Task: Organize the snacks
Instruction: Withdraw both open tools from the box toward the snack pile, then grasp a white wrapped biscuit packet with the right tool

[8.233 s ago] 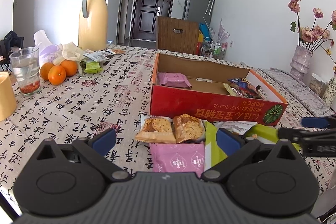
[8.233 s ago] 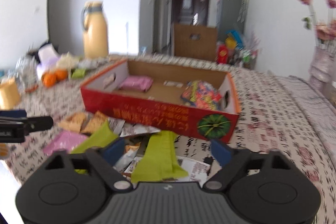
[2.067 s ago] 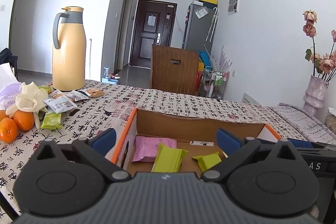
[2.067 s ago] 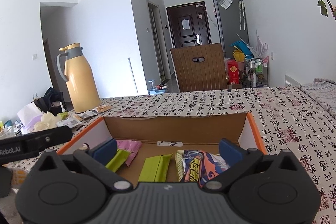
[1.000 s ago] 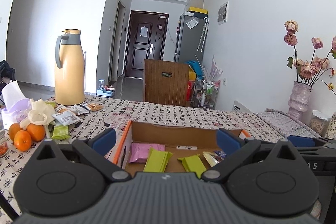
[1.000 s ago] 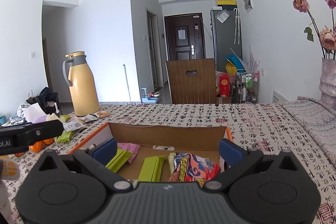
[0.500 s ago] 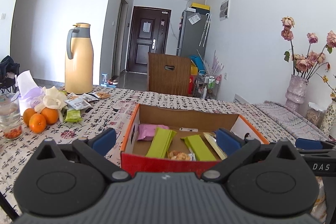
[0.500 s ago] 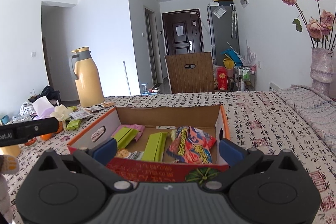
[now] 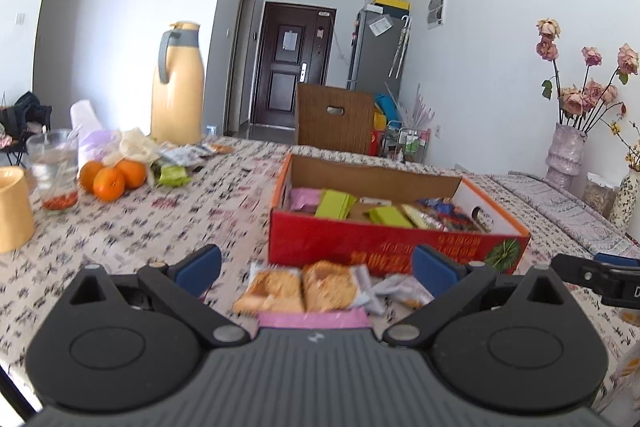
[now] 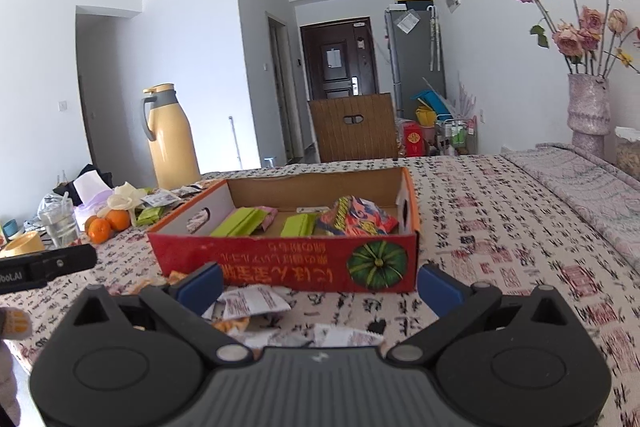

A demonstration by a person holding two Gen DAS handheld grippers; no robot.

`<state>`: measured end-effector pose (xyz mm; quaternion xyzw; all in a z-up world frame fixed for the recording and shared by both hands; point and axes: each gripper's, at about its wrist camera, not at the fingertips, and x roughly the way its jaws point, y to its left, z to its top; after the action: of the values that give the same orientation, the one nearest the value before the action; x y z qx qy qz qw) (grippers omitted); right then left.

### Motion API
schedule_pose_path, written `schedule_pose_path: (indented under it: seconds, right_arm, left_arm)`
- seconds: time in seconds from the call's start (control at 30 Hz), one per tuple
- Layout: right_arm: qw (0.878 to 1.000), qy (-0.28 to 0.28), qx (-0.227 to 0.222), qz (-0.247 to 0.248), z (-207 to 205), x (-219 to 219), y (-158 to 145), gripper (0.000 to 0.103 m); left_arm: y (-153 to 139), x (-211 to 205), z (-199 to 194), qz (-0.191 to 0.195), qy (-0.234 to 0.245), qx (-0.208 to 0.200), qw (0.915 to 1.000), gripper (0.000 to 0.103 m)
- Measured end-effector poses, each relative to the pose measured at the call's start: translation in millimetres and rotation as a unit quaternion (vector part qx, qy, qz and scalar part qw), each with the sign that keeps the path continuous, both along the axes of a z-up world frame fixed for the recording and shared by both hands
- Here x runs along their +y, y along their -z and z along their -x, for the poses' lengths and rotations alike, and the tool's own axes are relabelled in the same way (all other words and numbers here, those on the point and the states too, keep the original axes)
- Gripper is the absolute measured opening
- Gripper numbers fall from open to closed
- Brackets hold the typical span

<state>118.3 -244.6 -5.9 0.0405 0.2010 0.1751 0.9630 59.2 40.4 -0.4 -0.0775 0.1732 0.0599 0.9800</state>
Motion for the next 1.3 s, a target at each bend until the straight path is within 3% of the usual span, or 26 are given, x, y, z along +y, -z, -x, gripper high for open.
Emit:
schedule_pose_path:
  seconds: [0.27, 0.97, 1.3]
  right_arm:
    - [1.0, 0.017, -0.008, 0.015, 19.9, 7.6, 10.1, 0.103]
    - [0.997, -0.011, 0.042, 0.071, 41.2, 49.4, 29.6, 0.103]
    - [0.993, -0.018, 0.082, 0.078, 40.4, 51.7, 48.8, 0.093]
  left_arm:
    - [11.3, 7.4, 5.9, 0.01, 0.004, 0.02, 0.9997, 0.103]
    - [25.7, 15.2, 6.2, 0.03, 0.01, 0.045, 0.9985, 0.103]
    - [30.3, 13.2, 17.8, 0.03, 0.014, 0.054, 0.998, 0.103]
